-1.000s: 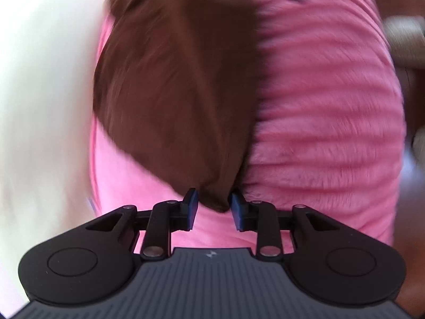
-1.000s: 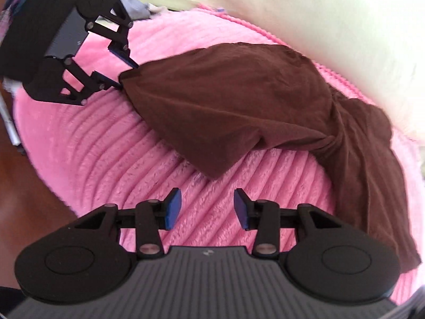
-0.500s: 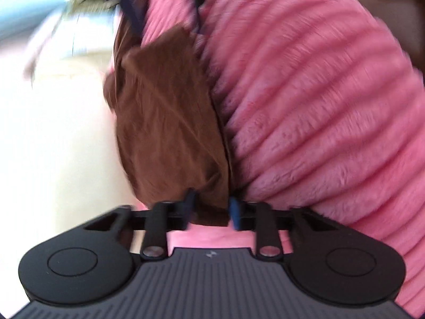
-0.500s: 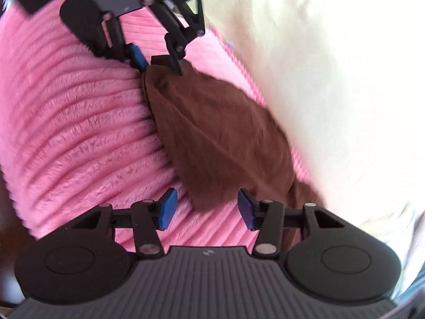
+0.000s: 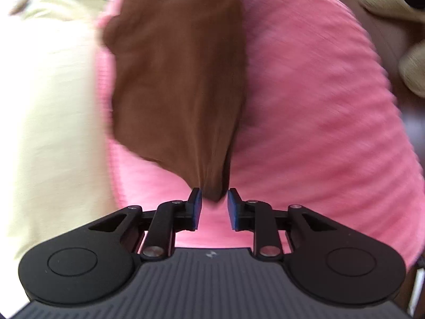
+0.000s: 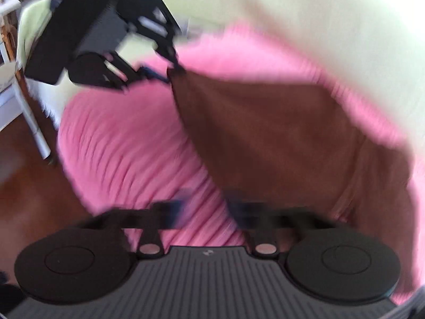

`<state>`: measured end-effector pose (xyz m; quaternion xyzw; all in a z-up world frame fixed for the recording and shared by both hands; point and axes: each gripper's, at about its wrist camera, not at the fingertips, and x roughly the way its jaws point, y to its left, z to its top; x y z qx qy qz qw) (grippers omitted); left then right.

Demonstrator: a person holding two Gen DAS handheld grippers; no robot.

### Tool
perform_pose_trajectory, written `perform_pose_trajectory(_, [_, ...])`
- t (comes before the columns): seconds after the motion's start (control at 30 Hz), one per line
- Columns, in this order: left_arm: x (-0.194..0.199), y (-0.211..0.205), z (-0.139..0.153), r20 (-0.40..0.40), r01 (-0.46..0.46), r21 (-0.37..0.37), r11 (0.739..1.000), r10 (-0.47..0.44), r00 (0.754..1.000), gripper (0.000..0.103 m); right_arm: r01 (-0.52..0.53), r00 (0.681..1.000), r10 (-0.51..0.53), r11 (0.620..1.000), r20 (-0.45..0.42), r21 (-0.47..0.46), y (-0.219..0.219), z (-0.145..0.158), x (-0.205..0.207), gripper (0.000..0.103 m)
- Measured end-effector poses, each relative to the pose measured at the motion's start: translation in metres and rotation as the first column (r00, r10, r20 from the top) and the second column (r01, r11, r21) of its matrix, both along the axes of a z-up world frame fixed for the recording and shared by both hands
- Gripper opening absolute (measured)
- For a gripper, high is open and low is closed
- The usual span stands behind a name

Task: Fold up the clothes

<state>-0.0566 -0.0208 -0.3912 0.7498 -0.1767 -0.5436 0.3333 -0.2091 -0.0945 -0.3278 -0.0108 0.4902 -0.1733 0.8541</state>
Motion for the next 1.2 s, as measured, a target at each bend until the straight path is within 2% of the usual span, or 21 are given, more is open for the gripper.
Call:
perform_pose_trajectory(0.07, [0.004, 0.016, -0.004, -0.015, -0.017, -0.025, 1.0, 0.016, 1.0, 0.031, -0.003, 1.0, 0.003, 1.0, -0.028, -0.015, 0.007, -0.006, -0.005, 0.047])
perform_pose_trajectory(0.13, [-0.001, 0.011, 0.007, -0.087, -0.087, -0.045, 0.995, 0.083, 0.993, 0.031, 0.039, 0.999, -0.038, 0.999, 0.014, -0.038, 0.009, 0.002, -0.016, 0.047])
perform_pose_trajectory(0.2, [-0.007, -0.002, 0.02, -0.157, -0.14, -0.113, 0.984, 0.121, 0.98, 0.032, 0.112, 0.991, -0.108, 0.992, 0.079, -0.056, 0.002, 0.006, -0.026, 0.047])
perform_pose_trajectory(0.23, [-0.01, -0.012, 0.024, -0.191, -0.172, -0.148, 0.974, 0.143, 0.971, 0.036, 0.15, 0.985, -0.142, 0.986, 0.102, -0.073, -0.003, 0.003, -0.029, 0.047])
perform_pose_trajectory(0.3, [-0.014, -0.033, 0.023, -0.233, -0.23, -0.169, 0.958, 0.188, 0.954, 0.04, 0.232, 0.966, -0.218, 0.968, 0.139, -0.092, -0.016, -0.008, -0.031, 0.048])
perform_pose_trajectory(0.33, [-0.014, -0.045, 0.022, -0.255, -0.262, -0.167, 0.951, 0.215, 0.943, 0.04, 0.256, 0.961, -0.245, 0.964, 0.128, -0.077, -0.023, -0.016, -0.03, 0.048])
perform_pose_trajectory(0.37, [-0.014, -0.055, 0.017, -0.28, -0.311, -0.143, 0.94, 0.263, 0.923, 0.04, 0.261, 0.963, -0.257, 0.965, 0.084, -0.037, -0.029, -0.025, -0.028, 0.047])
perform_pose_trajectory(0.4, [-0.012, -0.064, 0.01, -0.298, -0.387, -0.09, 0.918, 0.346, 0.89, 0.037, 0.261, 0.964, -0.261, 0.965, 0.057, -0.002, -0.032, -0.029, -0.029, 0.046])
perform_pose_trajectory(0.43, [-0.009, -0.068, 0.008, -0.301, -0.43, -0.056, 0.901, 0.396, 0.868, 0.028, 0.255, 0.965, -0.256, 0.966, 0.049, 0.029, -0.032, -0.026, -0.033, 0.044])
perform_pose_trajectory(0.5, [-0.012, -0.066, 0.012, -0.304, -0.5, -0.014, 0.866, 0.473, 0.827, 0.028, 0.242, 0.969, -0.246, 0.966, 0.034, 0.092, -0.032, -0.02, -0.042, 0.043])
perform_pose_trajectory(0.53, [-0.015, -0.063, 0.016, -0.311, -0.52, 0.015, 0.854, 0.498, 0.809, 0.031, 0.236, 0.97, -0.241, 0.964, 0.027, 0.123, -0.032, -0.018, -0.046, 0.045])
perform_pose_trajectory(0.57, [-0.023, -0.06, 0.023, -0.326, -0.546, 0.056, 0.836, 0.533, 0.781, 0.033, 0.245, 0.968, -0.251, 0.96, 0.023, 0.137, -0.034, -0.01, -0.056, 0.049])
perform_pose_trajectory(0.6, [-0.037, -0.056, 0.033, -0.355, -0.568, 0.079, 0.819, 0.556, 0.752, 0.033, 0.264, 0.963, -0.269, 0.955, 0.023, 0.132, -0.036, -0.004, -0.066, 0.05])
perform_pose_trajectory(0.7, [-0.09, -0.054, 0.055, -0.451, -0.557, 0.12, 0.822, 0.545, 0.707, 0.035, 0.35, 0.935, -0.354, 0.931, 0.016, 0.107, -0.059, 0.017, -0.106, 0.05])
perform_pose_trajectory(0.77, [-0.126, -0.055, 0.062, -0.522, -0.537, 0.13, 0.833, 0.518, 0.677, 0.037, 0.414, 0.909, -0.417, 0.906, 0.023, 0.086, -0.086, 0.032, -0.141, 0.05])
perform_pose_trajectory(0.87, [-0.2, -0.095, 0.07, -0.637, -0.51, 0.142, 0.848, 0.473, 0.609, 0.037, 0.444, 0.894, -0.447, 0.894, 0.044, 0.054, -0.131, 0.044, -0.185, 0.051])
perform_pose_trajectory(0.93, [-0.25, -0.121, 0.074, -0.69, -0.521, 0.144, 0.841, 0.463, 0.556, 0.038, 0.436, 0.897, -0.438, 0.899, 0.058, 0.038, -0.172, 0.049, -0.223, 0.053])
perform_pose_trajectory(1.0, [-0.297, -0.166, 0.069, -0.72, -0.567, 0.162, 0.808, 0.489, 0.492, 0.039, 0.398, 0.915, -0.399, 0.917, 0.065, 0.034, -0.208, 0.04, -0.252, 0.054])
perform_pose_trajectory(1.03, [-0.309, -0.181, 0.064, -0.721, -0.589, 0.163, 0.791, 0.503, 0.476, 0.041, 0.37, 0.926, -0.372, 0.928, 0.066, 0.041, -0.221, 0.035, -0.263, 0.055])
perform_pose_trajectory(1.1, [-0.343, -0.22, 0.049, -0.698, -0.667, 0.162, 0.727, 0.563, 0.443, 0.041, 0.282, 0.957, -0.285, 0.958, 0.056, 0.051, -0.251, 0.024, -0.288, 0.055])
perform_pose_trajectory(1.2, [-0.37, -0.244, 0.039, -0.667, -0.729, 0.163, 0.665, 0.619, 0.415, 0.042, 0.138, 0.99, -0.139, 0.99, 0.024, 0.038, -0.285, 0.016, -0.315, 0.055])
